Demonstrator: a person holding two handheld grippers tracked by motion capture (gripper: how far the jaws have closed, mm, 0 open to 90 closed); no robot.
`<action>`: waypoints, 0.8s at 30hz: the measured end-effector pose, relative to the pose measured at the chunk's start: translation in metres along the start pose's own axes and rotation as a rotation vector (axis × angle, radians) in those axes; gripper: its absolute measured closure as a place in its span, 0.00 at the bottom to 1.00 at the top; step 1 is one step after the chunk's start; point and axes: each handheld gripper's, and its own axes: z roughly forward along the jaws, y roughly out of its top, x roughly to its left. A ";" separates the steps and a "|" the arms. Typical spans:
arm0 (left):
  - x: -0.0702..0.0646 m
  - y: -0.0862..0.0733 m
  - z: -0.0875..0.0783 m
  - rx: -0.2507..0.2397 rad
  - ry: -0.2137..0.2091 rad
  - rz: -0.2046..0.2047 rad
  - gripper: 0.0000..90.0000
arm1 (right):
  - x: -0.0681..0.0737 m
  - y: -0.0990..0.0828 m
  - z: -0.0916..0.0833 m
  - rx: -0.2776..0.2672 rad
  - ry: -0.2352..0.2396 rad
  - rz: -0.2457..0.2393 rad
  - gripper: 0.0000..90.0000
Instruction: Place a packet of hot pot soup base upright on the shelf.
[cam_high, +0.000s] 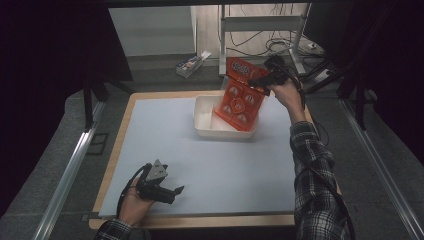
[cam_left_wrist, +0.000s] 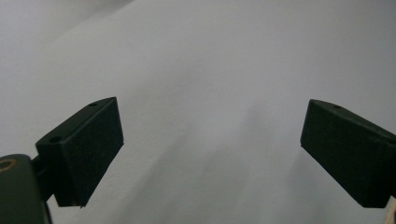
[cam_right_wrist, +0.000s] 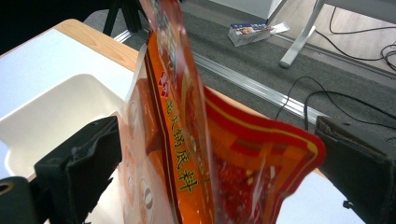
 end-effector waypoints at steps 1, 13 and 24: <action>0.000 0.000 0.000 -0.001 0.000 0.000 0.06 | 0.000 -0.001 -0.001 0.000 0.003 -0.001 0.02; 0.000 0.000 0.000 -0.009 -0.010 -0.001 0.06 | 0.004 -0.006 -0.013 -0.002 0.005 -0.027 0.02; 0.000 0.001 0.000 -0.009 -0.012 -0.002 0.06 | 0.006 -0.009 -0.025 -0.005 -0.005 -0.031 0.02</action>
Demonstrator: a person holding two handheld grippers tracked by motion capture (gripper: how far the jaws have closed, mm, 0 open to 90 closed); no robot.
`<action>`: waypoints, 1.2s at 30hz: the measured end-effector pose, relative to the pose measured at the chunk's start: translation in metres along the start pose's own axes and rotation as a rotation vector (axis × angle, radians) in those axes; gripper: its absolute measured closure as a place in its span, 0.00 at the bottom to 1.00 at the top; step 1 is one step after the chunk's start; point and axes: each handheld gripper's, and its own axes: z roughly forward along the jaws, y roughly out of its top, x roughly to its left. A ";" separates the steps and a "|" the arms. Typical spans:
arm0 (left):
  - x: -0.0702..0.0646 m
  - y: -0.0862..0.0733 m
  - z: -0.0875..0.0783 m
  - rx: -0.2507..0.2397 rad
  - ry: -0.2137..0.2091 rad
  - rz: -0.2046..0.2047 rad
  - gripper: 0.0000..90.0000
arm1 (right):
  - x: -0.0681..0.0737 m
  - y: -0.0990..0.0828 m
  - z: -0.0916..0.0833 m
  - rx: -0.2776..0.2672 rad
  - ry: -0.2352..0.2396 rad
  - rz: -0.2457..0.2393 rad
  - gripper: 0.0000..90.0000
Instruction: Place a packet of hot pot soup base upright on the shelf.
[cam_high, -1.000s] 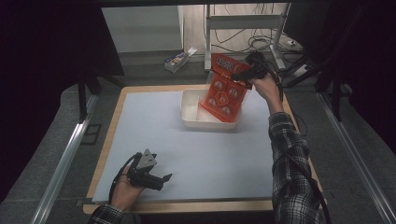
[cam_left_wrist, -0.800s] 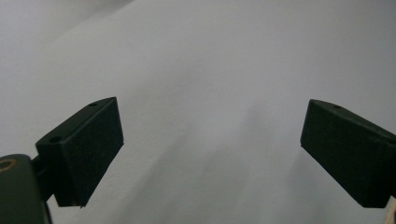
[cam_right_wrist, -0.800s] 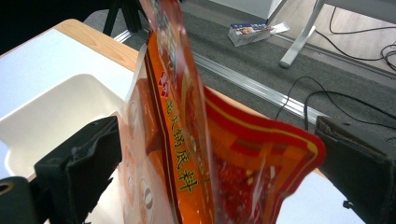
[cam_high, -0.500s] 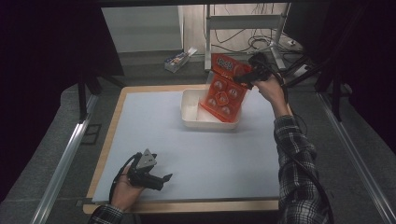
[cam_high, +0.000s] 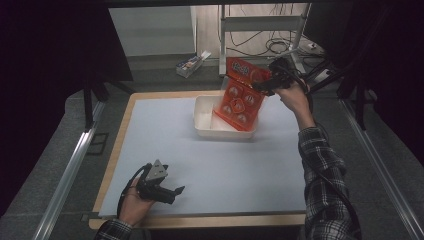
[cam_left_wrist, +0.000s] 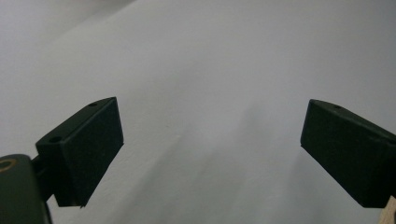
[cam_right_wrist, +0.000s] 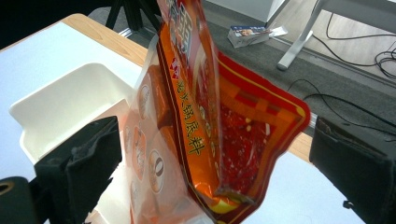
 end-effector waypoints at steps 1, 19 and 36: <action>0.000 0.000 0.000 0.000 0.000 0.000 0.06 | 0.000 0.000 -0.001 -0.002 -0.001 -0.001 0.02; -0.001 0.001 0.000 -0.004 -0.007 -0.004 0.06 | 0.017 -0.013 -0.016 -0.022 0.009 -0.029 0.02; -0.001 0.001 0.000 -0.008 -0.013 -0.011 0.06 | 0.034 -0.033 -0.016 -0.014 0.046 -0.046 0.02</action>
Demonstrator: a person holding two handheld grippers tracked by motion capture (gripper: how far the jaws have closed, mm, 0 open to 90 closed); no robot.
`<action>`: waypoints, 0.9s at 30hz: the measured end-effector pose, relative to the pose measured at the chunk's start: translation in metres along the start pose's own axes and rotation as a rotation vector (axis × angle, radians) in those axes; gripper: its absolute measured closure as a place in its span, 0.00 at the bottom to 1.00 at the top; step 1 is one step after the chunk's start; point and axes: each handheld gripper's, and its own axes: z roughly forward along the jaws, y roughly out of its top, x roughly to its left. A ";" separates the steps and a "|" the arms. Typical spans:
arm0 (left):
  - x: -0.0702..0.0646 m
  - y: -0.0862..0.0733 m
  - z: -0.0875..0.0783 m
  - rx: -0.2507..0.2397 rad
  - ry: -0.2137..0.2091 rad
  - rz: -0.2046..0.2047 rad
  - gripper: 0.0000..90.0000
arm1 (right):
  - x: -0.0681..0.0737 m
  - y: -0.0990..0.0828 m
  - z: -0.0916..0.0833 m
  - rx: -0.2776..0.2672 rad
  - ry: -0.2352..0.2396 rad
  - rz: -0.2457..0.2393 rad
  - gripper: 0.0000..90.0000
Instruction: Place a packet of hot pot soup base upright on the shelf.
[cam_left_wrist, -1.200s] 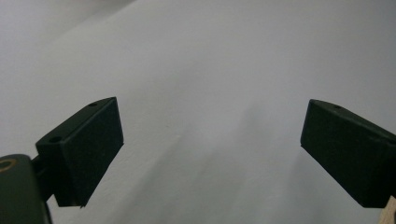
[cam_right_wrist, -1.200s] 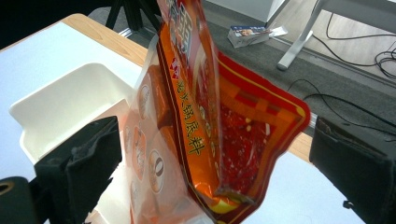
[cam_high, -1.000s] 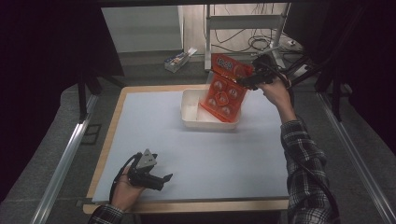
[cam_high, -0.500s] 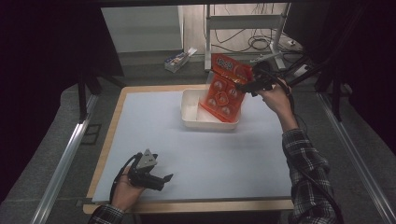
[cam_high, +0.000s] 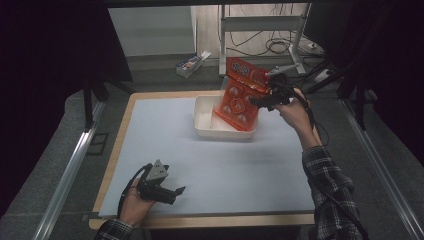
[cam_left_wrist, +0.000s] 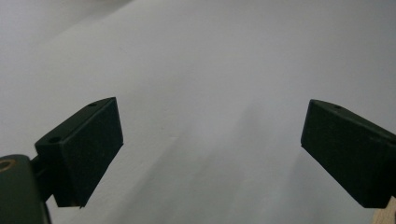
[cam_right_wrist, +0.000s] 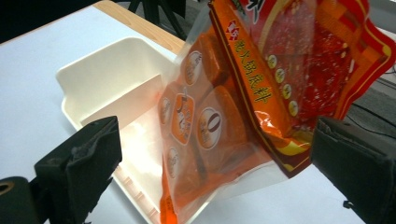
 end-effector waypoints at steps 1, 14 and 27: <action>0.000 0.000 0.000 0.000 -0.001 -0.001 0.06 | 0.001 -0.001 -0.001 -0.002 0.002 -0.004 0.02; -0.001 0.001 0.000 0.003 -0.014 -0.004 0.06 | 0.011 -0.013 -0.010 -0.022 -0.001 0.020 0.00; -0.001 0.000 0.001 0.009 -0.006 0.002 0.06 | 0.030 -0.025 -0.017 -0.050 0.024 0.010 0.00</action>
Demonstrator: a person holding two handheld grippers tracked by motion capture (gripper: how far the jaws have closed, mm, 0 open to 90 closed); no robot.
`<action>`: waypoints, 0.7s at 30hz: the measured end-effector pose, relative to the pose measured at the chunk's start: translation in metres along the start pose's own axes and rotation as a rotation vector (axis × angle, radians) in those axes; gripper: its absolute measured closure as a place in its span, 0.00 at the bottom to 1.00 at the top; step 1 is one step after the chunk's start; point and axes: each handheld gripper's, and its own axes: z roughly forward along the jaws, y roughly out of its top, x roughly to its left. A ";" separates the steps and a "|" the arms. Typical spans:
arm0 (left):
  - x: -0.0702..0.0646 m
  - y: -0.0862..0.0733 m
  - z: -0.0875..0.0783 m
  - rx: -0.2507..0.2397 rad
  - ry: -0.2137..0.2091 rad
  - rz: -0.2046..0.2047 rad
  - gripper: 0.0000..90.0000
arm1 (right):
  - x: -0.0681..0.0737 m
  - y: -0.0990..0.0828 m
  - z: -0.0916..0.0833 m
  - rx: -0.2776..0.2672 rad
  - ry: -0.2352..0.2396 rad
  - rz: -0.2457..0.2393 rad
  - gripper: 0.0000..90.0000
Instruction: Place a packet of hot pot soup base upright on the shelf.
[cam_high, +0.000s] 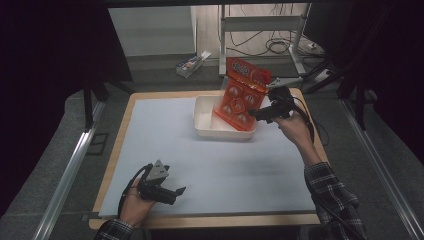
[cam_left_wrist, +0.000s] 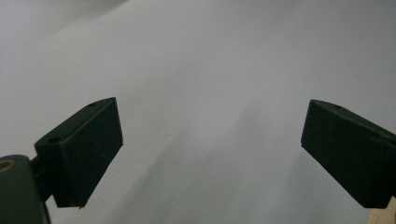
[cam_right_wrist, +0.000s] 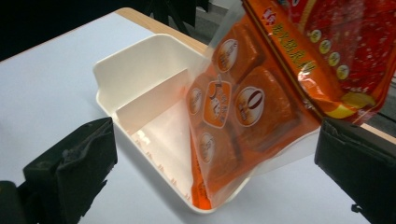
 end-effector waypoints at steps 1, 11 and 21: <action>0.000 0.000 0.000 0.001 0.000 0.001 0.06 | 0.002 -0.001 -0.001 -0.001 0.001 -0.002 0.00; -0.001 0.000 0.001 0.002 0.006 0.011 0.06 | 0.021 -0.011 -0.006 -0.015 0.015 -0.036 0.00; -0.001 0.000 0.001 -0.001 0.008 0.012 0.05 | 0.036 -0.028 -0.007 -0.028 0.035 -0.063 0.00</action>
